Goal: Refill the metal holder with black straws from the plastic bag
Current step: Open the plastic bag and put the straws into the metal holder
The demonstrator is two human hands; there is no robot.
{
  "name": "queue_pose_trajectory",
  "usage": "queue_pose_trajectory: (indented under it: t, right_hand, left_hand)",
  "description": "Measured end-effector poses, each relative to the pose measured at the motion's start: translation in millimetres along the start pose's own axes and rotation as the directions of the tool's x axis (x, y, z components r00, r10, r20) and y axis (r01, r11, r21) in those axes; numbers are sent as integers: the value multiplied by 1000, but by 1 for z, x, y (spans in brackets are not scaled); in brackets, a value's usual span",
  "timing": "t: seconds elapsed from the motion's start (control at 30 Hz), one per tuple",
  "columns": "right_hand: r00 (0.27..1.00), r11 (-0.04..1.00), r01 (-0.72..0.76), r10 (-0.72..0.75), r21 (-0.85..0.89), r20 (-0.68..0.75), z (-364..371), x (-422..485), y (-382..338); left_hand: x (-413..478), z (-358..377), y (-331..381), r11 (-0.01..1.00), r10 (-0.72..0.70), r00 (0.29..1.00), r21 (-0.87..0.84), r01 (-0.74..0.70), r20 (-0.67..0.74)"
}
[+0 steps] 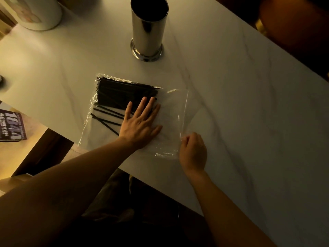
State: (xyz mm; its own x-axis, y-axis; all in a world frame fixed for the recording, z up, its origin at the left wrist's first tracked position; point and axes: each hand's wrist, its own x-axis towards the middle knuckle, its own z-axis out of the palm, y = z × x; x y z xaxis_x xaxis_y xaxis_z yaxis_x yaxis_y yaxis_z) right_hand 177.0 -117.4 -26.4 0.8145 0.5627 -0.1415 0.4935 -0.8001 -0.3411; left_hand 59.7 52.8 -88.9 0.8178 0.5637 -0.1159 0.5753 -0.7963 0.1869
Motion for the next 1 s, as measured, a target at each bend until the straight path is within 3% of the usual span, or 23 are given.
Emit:
queue_pose_trajectory:
  t: [0.07, 0.2, 0.33, 0.53, 0.73, 1.0]
  right_hand:
    - [999, 998, -51, 51, 35, 14, -1, 1, 4]
    - [1000, 998, -16, 14, 60, 21, -4, 11, -5]
    - [999, 1000, 23, -23, 9, 44, -3, 35, -22]
    - [995, 994, 63, -55, -92, 78, -1, 69, -37]
    - [998, 998, -56, 56, 18, 19, -7, 79, -17]
    - [995, 996, 86, -87, -25, -41, -8, 105, -41]
  left_hand:
    - [0, 0, 0, 1000, 3, 1000, -9, -3, 12]
    - [3, -5, 0, 999, 6, 999, -38, -4, 38]
    - [16, -17, -3, 995, 1, 1000, -97, 0, 13]
    - [38, -18, -16, 999, 8, 999, -48, -7, 32]
    - [37, -12, -20, 998, 31, 999, -53, -31, -7]
    - [38, -8, -19, 999, 15, 999, -33, -16, -29]
